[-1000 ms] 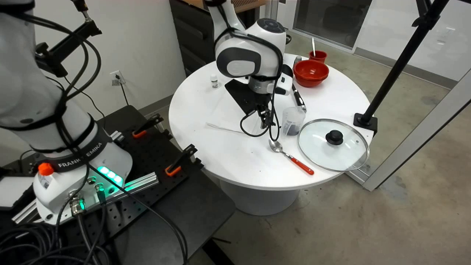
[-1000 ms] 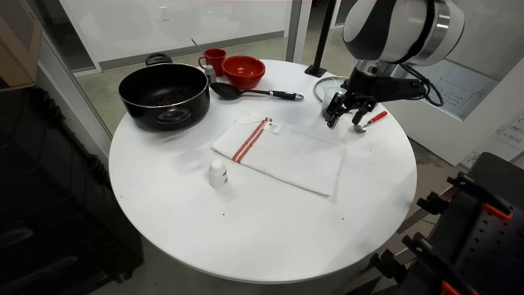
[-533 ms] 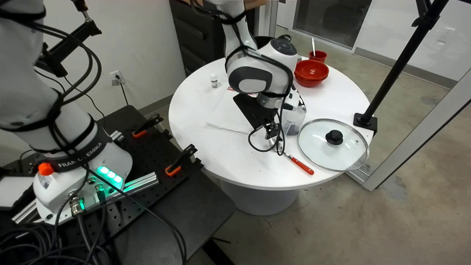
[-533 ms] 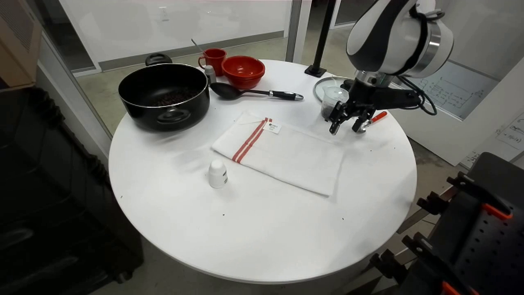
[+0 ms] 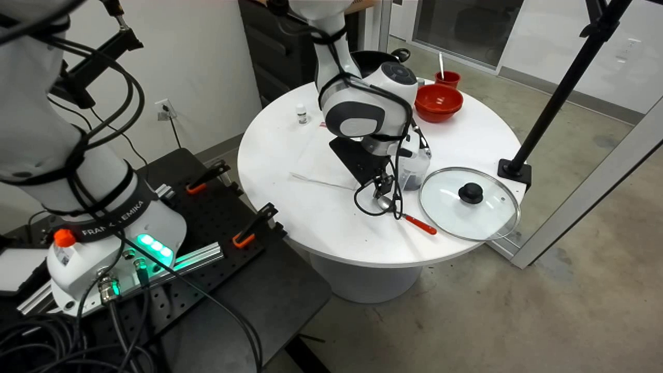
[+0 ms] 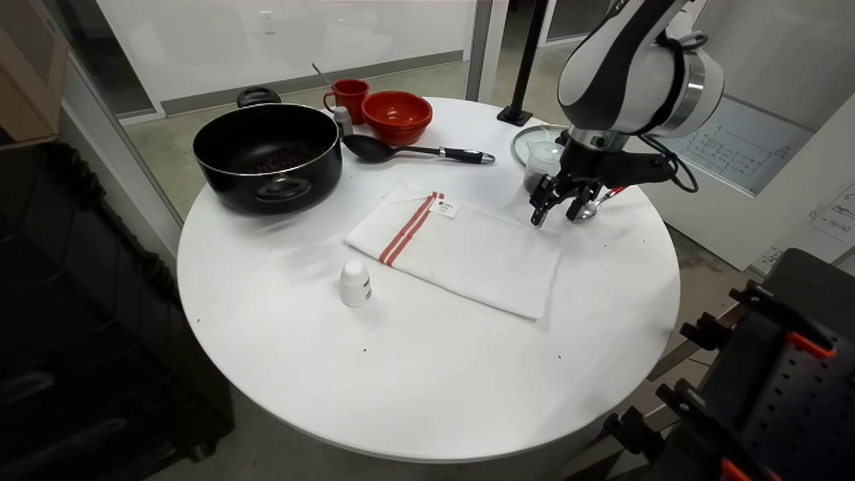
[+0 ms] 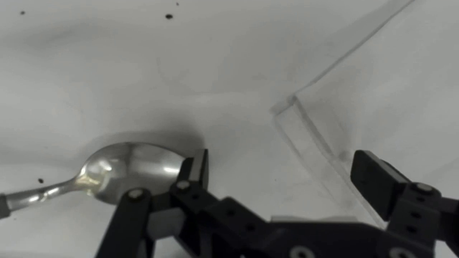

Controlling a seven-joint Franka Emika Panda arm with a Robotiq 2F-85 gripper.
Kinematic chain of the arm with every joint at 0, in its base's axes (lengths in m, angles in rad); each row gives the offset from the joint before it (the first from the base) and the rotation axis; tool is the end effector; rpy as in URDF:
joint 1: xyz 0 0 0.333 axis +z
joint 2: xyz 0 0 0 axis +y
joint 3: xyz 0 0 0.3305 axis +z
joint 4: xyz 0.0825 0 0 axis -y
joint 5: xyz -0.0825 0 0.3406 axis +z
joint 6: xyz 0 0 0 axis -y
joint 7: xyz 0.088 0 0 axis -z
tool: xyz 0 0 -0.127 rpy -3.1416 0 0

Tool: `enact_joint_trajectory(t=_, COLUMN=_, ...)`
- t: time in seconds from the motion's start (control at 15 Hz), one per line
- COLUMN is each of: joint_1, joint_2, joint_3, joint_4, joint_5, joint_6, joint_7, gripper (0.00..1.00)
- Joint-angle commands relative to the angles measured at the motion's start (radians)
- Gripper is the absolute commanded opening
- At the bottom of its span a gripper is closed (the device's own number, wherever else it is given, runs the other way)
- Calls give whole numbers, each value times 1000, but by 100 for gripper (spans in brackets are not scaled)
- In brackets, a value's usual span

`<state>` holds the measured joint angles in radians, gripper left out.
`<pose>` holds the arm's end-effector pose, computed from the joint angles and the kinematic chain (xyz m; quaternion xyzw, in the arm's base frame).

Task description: Fold the cloth on the table

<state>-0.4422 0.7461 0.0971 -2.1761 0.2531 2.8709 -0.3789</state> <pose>0.4862 -0.1844 0.0745 -0.9906 0.1175 0.0031 0.0693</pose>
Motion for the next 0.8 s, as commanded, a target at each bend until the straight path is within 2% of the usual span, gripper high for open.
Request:
enact_joint_trajectory(t=0.0, joint_1=-22, joint_2=-3, joint_3=32, joint_4=-3, joint_5=-37, joint_6=35, joint_7=2, gripper=100)
enact_joint_trajectory(t=0.33, joint_1=-65, joint_2=-37, joint_3=86, joint_4=-31, joint_5=-36, joint_6=67, joint_7=-14, gripper=100)
enact_joint_trajectory(t=0.73, joint_1=-146, joint_2=-105, joint_3=171, joint_4=-92, joint_5=-21, joint_6=73, joint_7=-51, gripper=100)
